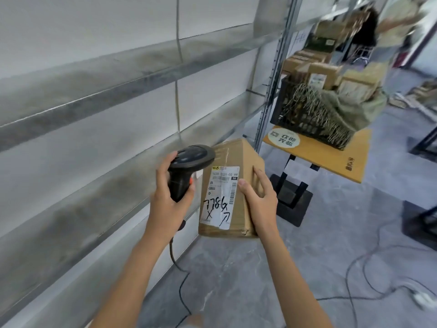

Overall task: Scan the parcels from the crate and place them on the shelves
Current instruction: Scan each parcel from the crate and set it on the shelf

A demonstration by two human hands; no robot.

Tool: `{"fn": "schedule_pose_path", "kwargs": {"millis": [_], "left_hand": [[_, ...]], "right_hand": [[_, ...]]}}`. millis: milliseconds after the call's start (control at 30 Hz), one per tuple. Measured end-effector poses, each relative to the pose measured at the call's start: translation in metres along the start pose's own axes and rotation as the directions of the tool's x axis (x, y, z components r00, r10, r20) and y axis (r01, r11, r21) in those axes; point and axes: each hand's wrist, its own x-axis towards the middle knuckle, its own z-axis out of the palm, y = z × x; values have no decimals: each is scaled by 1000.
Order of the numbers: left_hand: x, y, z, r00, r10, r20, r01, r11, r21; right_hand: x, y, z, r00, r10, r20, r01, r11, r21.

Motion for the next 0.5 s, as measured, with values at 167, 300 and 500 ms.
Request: {"fn": "schedule_pose_path", "kwargs": {"millis": [167,300,500], "left_hand": [[51,-17,51,999,21,49,-20,999,-25],[97,-34,89,996,24,82,-20,999,-49],[190,-49,141,991,16,134,2,992,-129]], "right_hand": [[52,6,-19,997,33,-68,-29,998,53],[101,14,-24,992,48,-121,-39,996,79],[189,1,-31,973,77,-218,-49,990,132]]}}
